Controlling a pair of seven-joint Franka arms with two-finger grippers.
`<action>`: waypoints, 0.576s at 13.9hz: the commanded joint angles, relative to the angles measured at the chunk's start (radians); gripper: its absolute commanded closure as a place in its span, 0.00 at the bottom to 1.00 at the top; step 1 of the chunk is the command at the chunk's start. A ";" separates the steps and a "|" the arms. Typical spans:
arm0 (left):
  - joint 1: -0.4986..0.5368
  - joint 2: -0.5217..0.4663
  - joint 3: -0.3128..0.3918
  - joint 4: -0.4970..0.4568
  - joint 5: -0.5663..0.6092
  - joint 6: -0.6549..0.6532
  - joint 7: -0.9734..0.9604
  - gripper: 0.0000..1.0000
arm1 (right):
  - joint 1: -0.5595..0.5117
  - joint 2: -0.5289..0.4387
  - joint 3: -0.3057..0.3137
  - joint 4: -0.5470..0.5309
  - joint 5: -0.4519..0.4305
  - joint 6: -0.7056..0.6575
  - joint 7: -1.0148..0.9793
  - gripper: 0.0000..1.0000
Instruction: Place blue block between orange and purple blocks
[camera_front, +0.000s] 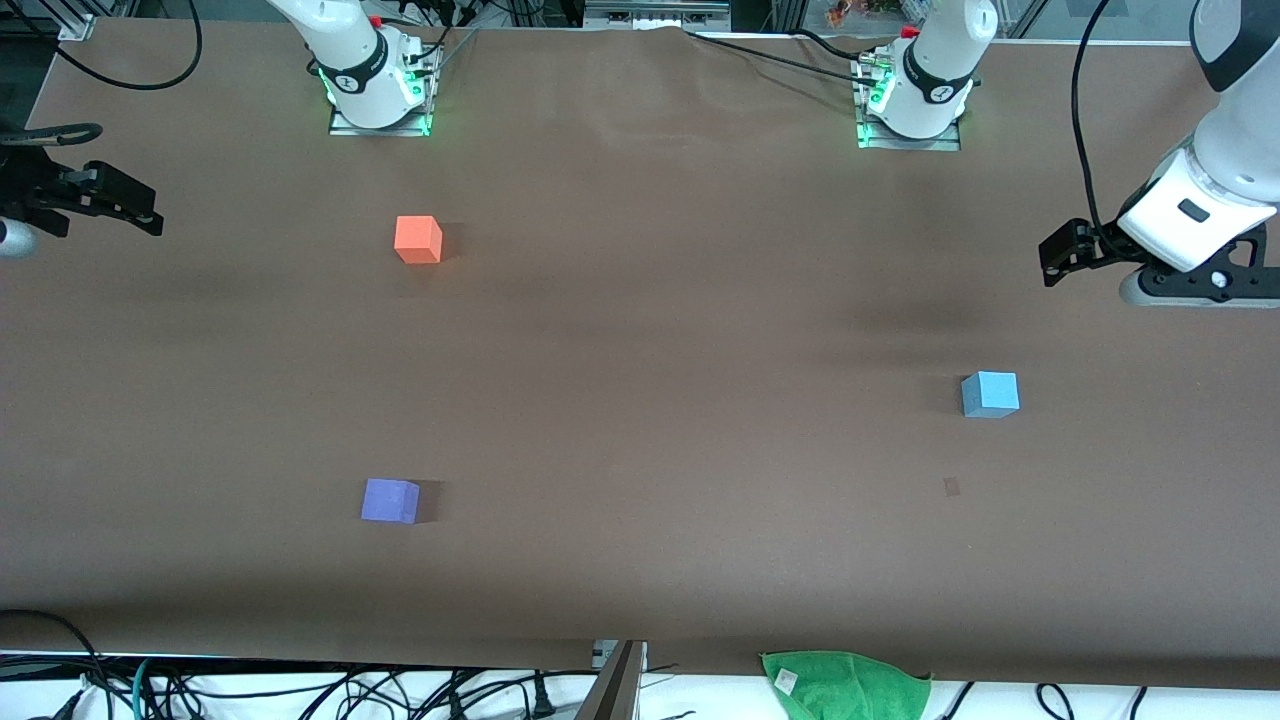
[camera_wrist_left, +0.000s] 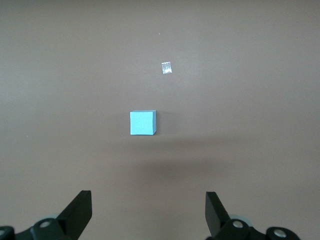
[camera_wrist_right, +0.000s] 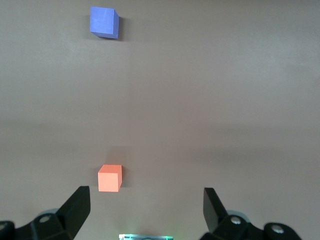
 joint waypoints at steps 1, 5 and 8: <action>0.009 0.049 -0.004 0.041 -0.025 -0.020 0.024 0.00 | -0.001 -0.006 -0.003 0.001 0.005 -0.001 -0.013 0.00; 0.023 0.229 -0.003 0.196 -0.022 -0.017 0.019 0.00 | -0.001 -0.006 -0.003 0.001 0.005 -0.001 -0.013 0.00; 0.035 0.343 0.002 0.229 -0.013 0.098 0.025 0.00 | -0.001 -0.006 -0.003 0.001 0.005 -0.001 -0.013 0.00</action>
